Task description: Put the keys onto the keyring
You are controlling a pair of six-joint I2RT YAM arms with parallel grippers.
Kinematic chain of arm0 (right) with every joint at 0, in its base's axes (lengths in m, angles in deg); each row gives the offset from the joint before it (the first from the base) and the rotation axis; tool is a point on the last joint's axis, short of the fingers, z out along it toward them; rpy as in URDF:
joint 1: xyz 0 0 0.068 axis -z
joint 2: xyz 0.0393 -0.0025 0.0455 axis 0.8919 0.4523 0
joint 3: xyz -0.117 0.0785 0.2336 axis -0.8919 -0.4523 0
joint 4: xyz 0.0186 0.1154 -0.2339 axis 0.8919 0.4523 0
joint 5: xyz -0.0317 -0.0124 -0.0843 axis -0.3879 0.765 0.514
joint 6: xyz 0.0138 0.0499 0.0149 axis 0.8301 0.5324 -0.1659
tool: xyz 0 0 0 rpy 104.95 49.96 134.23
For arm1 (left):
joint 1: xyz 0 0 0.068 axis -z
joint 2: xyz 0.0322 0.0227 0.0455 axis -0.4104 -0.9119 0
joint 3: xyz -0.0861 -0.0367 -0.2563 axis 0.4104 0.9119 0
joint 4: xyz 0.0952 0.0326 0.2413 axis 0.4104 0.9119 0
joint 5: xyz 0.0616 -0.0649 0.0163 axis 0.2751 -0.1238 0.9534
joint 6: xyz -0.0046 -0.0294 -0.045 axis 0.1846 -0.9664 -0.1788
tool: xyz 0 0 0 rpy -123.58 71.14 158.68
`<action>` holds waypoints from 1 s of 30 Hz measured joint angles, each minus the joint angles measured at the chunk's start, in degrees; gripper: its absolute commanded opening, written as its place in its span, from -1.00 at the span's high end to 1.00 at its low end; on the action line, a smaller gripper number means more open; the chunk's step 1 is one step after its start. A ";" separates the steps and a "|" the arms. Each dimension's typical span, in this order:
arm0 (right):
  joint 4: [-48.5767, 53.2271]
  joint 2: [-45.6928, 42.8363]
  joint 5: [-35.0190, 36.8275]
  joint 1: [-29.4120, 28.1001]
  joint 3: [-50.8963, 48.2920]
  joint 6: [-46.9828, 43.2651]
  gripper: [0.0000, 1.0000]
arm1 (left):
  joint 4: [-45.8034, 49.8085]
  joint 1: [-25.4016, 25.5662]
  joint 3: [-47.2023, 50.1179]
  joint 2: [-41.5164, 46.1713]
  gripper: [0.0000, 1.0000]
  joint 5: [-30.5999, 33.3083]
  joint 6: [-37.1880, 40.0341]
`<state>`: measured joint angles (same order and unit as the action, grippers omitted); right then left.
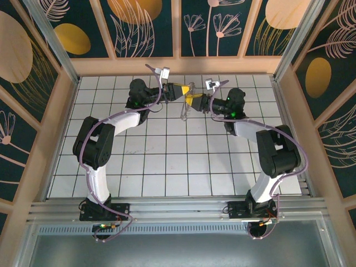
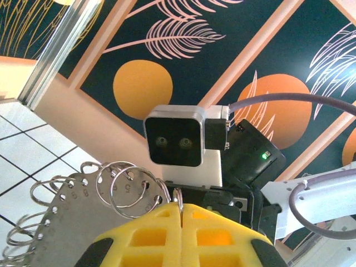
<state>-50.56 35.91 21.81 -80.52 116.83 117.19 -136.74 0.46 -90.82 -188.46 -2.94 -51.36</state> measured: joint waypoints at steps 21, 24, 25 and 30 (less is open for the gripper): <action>-3.63 -6.23 7.78 3.15 -1.38 7.43 0.21 | -1.97 0.09 0.00 0.00 1.00 -0.42 -1.46; -4.85 -5.09 8.20 2.01 0.09 8.72 0.21 | -2.12 0.09 -0.02 0.00 1.00 -0.42 -1.62; -4.98 -4.66 8.35 1.57 0.63 9.05 0.21 | -2.12 0.09 0.00 0.00 1.00 -0.42 -1.64; -5.42 -3.15 9.05 0.20 1.77 9.68 0.22 | -2.12 0.09 -0.02 0.00 1.00 -0.44 -1.66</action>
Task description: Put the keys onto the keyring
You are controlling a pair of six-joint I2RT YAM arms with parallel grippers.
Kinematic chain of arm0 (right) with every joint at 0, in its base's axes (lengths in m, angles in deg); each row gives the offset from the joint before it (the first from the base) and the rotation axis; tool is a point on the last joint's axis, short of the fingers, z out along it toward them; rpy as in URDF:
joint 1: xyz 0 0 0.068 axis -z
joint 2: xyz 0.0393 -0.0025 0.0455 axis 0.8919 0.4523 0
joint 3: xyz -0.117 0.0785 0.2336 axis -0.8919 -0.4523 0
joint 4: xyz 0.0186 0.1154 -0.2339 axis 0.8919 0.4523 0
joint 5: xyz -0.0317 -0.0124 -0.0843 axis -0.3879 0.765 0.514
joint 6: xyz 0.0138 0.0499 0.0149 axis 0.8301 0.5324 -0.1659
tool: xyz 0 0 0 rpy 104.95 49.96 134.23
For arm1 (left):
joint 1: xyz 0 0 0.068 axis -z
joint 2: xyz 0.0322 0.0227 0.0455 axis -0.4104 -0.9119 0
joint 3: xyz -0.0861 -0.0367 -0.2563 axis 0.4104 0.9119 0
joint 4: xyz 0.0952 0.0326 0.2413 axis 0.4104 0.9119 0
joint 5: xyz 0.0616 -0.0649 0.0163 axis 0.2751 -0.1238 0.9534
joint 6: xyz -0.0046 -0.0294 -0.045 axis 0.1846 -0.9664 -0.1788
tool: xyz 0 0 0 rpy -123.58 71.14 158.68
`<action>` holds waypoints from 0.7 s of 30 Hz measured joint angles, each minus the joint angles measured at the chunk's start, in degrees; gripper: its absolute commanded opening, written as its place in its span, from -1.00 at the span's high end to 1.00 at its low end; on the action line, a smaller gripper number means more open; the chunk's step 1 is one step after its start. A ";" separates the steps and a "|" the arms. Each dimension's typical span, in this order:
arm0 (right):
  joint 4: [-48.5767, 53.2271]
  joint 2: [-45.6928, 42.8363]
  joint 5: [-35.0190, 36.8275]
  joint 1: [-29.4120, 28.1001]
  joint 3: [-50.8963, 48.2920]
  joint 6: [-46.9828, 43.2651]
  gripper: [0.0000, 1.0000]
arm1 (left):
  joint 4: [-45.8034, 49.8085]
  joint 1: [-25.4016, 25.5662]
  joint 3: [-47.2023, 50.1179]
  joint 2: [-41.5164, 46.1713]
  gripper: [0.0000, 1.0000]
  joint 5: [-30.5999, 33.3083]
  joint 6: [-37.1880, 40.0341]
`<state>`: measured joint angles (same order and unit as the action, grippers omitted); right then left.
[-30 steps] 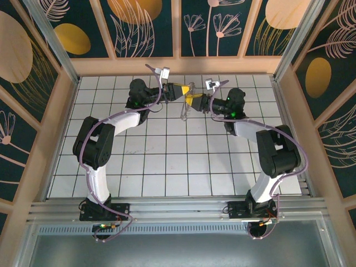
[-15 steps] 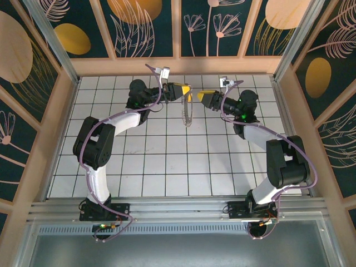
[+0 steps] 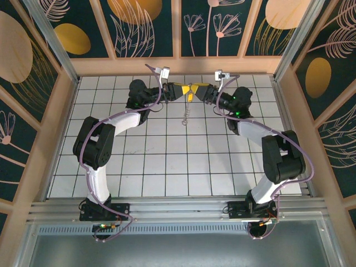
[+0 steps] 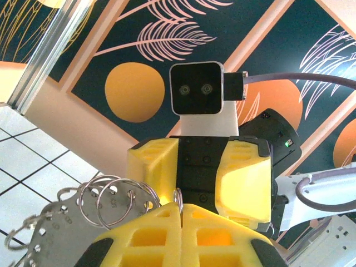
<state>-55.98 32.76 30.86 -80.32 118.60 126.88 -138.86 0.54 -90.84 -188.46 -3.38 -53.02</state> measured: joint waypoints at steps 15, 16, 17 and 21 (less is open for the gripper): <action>-1.33 1.42 -0.07 -0.85 0.81 1.01 1.00 | -0.66 -0.09 0.00 0.00 1.00 0.09 -0.55; -1.36 1.51 -0.11 -0.87 0.92 1.01 1.00 | -0.79 -0.11 0.00 0.00 1.00 0.09 -0.59; -1.33 1.55 -0.17 -0.85 1.05 0.92 1.00 | -0.83 -0.13 0.00 0.00 1.00 0.11 -0.61; 0.59 1.62 -1.16 -0.61 2.32 -0.15 1.00 | -0.72 -0.20 0.00 0.00 0.59 0.63 -0.17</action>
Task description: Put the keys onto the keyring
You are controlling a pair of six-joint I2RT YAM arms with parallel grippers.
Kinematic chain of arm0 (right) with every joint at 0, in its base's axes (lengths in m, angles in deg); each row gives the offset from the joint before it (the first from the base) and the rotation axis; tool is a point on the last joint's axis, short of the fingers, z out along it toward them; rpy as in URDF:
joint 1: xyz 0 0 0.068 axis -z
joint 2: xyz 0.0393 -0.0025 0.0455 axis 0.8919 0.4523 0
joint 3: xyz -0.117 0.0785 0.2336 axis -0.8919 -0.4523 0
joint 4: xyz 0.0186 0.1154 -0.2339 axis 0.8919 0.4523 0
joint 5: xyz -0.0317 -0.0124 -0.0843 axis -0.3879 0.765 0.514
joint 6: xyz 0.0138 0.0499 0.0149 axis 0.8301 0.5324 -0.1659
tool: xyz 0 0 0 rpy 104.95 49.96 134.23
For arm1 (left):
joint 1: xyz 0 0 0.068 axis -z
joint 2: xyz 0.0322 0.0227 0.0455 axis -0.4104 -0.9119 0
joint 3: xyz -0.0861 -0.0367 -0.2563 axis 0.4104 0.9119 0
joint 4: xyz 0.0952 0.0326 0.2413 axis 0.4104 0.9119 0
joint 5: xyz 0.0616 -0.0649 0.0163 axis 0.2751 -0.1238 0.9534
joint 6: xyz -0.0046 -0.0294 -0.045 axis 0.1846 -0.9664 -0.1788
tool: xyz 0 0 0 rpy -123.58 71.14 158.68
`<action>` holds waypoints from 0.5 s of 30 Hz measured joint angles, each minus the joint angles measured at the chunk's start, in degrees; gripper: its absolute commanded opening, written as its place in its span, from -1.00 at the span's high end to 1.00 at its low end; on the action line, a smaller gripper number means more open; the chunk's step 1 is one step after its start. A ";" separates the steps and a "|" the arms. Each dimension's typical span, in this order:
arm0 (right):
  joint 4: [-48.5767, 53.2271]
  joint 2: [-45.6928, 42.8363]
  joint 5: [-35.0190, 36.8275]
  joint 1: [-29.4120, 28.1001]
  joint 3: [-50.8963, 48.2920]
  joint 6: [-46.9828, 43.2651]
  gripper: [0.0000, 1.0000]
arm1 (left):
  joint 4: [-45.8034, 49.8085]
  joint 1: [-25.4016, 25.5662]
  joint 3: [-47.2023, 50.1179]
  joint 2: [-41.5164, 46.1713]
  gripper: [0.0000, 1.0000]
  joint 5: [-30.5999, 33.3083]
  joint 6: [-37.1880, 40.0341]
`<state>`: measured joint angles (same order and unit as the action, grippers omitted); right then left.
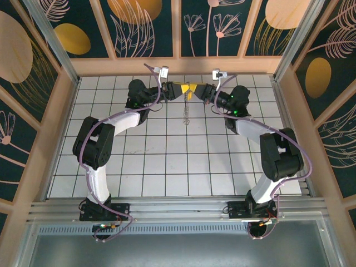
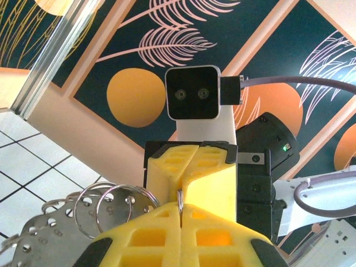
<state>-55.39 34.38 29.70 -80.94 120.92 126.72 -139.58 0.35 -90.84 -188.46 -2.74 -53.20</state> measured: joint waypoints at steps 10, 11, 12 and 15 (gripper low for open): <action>18.93 0.70 -5.29 2.99 9.44 -12.41 1.00 | 8.17 -2.47 -0.13 2.82 0.00 -0.13 6.14; 21.00 0.94 -5.88 3.26 10.64 -13.79 1.00 | 9.18 -2.78 -0.35 3.08 -0.01 -0.11 6.82; 23.02 1.16 -6.54 3.52 11.74 -15.21 1.00 | 10.58 -3.15 -0.74 3.30 -0.02 -0.13 7.76; 27.82 2.03 -8.55 3.93 14.45 -18.51 1.00 | 14.86 -3.80 -2.64 3.39 -0.03 -0.31 10.64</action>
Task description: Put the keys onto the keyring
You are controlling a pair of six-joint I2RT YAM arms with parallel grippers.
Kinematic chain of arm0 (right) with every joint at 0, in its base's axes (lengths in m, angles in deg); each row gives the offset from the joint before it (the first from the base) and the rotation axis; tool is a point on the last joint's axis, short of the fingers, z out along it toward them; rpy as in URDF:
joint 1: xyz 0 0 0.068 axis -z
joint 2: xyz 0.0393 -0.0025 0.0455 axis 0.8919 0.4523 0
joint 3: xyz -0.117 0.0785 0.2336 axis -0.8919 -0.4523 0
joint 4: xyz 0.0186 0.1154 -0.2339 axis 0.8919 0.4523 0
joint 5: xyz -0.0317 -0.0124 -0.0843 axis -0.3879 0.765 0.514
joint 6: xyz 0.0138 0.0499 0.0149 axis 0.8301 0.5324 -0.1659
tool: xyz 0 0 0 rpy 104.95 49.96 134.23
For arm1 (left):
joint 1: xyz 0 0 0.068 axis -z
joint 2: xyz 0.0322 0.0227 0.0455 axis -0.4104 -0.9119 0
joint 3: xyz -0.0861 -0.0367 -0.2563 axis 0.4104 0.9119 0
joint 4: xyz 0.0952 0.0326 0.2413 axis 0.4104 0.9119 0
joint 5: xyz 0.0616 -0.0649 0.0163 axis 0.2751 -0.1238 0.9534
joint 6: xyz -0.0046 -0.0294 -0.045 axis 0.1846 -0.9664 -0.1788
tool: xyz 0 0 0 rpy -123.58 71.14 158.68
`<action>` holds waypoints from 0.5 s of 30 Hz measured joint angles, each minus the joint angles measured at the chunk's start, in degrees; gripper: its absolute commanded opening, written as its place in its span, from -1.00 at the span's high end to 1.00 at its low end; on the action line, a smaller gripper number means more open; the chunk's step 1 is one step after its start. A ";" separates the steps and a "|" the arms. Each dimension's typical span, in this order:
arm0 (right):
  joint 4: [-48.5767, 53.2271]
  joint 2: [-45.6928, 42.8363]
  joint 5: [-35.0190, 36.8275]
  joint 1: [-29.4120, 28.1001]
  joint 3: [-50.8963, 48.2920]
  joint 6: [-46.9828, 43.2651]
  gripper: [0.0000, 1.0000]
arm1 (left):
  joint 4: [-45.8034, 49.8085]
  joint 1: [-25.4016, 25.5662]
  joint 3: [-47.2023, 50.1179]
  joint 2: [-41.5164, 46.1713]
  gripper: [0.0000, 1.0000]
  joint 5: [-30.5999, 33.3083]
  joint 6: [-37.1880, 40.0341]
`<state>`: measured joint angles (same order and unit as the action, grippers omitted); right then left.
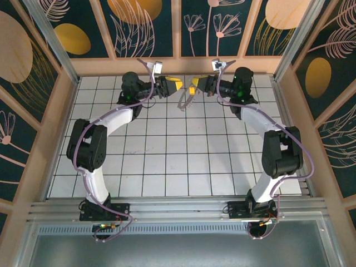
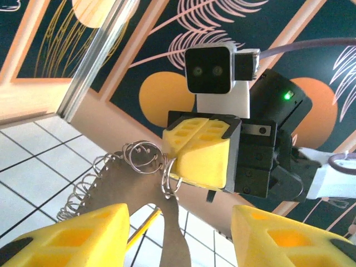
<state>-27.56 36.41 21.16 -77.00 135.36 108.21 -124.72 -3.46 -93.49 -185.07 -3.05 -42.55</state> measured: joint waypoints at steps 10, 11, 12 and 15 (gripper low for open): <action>5.42 3.69 -5.77 0.09 1.97 -3.06 1.00 | 6.99 0.00 -4.15 -0.59 0.05 -2.99 4.09; 5.46 3.87 -5.97 0.09 1.97 -3.04 1.00 | 7.26 0.00 -4.39 -0.76 0.05 -3.17 4.09; 5.44 4.07 -6.27 0.07 1.97 -3.04 1.00 | 7.45 0.00 -4.52 -0.98 0.05 -3.37 4.11; 5.29 4.26 -6.91 0.02 1.99 -2.84 1.00 | 7.87 0.00 -4.55 -1.64 0.06 -3.52 4.11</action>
<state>-22.27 40.67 14.25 -76.98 137.35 105.37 -116.85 -3.46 -98.03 -186.71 -6.57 -38.44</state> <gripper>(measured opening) 0.051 0.474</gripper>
